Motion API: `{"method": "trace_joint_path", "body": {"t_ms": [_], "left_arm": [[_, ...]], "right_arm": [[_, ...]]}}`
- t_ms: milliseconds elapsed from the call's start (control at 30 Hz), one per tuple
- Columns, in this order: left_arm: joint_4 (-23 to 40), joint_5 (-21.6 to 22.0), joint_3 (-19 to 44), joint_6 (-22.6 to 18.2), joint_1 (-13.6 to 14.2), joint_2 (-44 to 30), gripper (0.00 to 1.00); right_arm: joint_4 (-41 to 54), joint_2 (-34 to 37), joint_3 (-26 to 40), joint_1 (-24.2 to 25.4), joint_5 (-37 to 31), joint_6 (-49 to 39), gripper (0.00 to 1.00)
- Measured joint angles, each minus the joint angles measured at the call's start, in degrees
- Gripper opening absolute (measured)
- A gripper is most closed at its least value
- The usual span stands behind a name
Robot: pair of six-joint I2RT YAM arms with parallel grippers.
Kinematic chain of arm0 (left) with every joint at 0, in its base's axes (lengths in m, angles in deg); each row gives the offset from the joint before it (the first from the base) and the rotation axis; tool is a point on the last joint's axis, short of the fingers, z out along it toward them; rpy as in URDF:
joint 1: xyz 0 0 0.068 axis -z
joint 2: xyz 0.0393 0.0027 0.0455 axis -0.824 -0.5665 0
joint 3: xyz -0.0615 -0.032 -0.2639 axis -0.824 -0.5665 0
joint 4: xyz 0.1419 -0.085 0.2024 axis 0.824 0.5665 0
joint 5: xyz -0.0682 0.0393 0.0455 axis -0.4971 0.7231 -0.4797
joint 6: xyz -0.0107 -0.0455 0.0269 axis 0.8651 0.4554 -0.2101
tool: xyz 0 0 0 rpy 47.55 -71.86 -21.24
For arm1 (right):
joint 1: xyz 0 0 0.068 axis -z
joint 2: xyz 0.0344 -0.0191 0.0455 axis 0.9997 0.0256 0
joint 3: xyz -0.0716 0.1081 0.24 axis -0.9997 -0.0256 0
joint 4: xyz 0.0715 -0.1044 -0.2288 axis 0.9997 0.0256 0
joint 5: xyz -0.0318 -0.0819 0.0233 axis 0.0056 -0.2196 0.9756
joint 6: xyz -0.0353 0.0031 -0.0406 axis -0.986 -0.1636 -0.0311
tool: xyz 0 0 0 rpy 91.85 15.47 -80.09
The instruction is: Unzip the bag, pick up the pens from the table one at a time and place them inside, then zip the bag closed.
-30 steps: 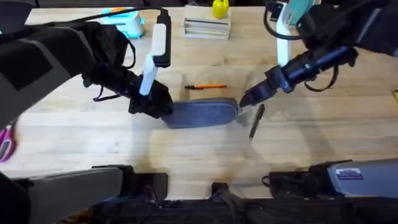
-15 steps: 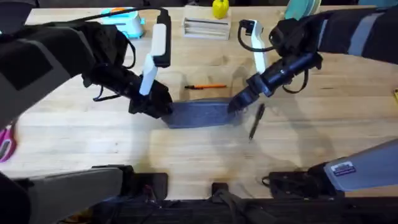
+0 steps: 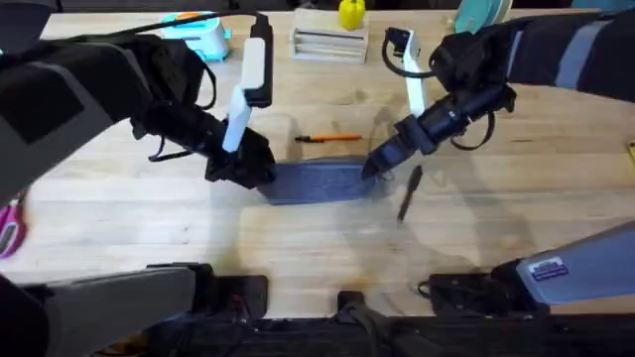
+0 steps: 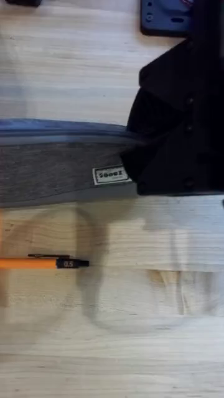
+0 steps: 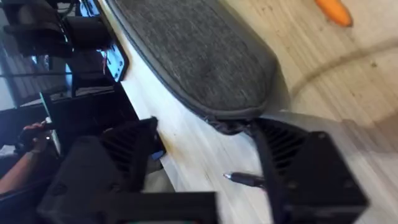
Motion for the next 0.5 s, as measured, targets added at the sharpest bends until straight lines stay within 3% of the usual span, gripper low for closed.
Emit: {"method": "trace_joint_path", "body": {"t_ms": [133,233,267,500], "left_arm": [[0.15,0.02,0.00,0.00,0.00,0.00,0.041],[0.17,0.04,0.00,0.00,0.00,-0.02,0.042],[0.17,0.07,0.00,0.00,-0.02,-0.02,0.042],[0.20,0.09,0.00,0.00,0.00,0.00,0.042]], "right_arm": [[0.27,-0.01,0.00,0.00,-0.02,0.03,0.615],[0.09,-0.01,0.02,0.00,-0.04,0.01,0.568],[-0.11,-0.01,0.02,0.00,-0.26,0.02,0.493],[-0.03,0.00,0.02,0.02,-0.44,-0.01,0.381]]}}
